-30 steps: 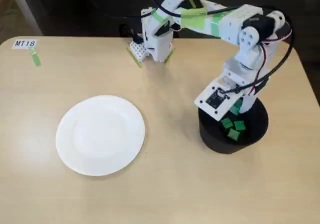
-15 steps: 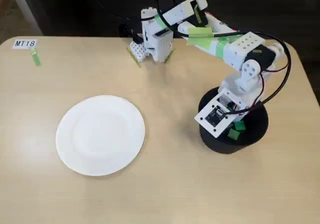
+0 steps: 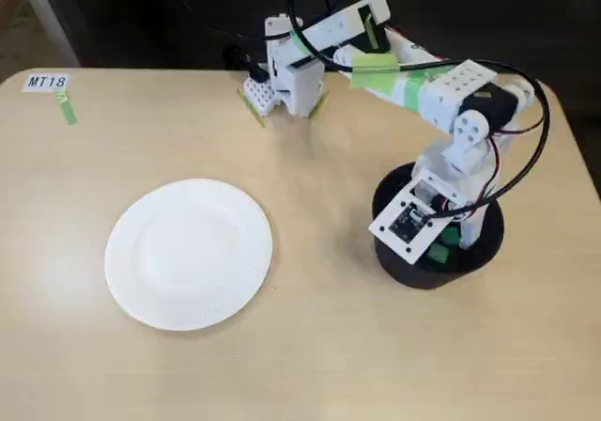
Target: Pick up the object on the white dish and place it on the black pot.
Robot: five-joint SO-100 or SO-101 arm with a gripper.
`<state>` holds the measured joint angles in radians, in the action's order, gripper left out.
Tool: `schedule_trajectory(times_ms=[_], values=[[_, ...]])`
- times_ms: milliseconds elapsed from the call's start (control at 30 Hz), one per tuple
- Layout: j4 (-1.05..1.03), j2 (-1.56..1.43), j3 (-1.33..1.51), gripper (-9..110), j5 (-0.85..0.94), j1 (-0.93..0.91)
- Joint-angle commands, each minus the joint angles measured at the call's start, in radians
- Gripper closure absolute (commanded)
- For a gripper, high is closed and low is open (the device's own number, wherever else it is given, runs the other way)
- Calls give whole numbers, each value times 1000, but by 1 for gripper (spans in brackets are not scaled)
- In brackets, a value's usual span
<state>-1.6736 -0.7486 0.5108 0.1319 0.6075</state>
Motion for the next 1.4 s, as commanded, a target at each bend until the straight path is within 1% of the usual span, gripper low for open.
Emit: schedule_trajectory(times_ms=[0,200,567,667,733,800,867,967,1033,1233,1367], values=[[-11,-147,-104,101,-31,-43],[-11,-436,-114,101,-23,-150],[2,-864,-110,101,-29,-479],[-12,-971,-74,101,-35,-552],[-12,-1068,6,101,-41,-595],[-5,-1184,126,101,-55,-641],[49,-1339,316,101,-69,-692],[321,-1677,804,101,-114,-735],[443,-1852,1069,101,-149,-739],[589,-2108,1508,101,-160,-701],[680,-2221,1750,101,-160,-669]])
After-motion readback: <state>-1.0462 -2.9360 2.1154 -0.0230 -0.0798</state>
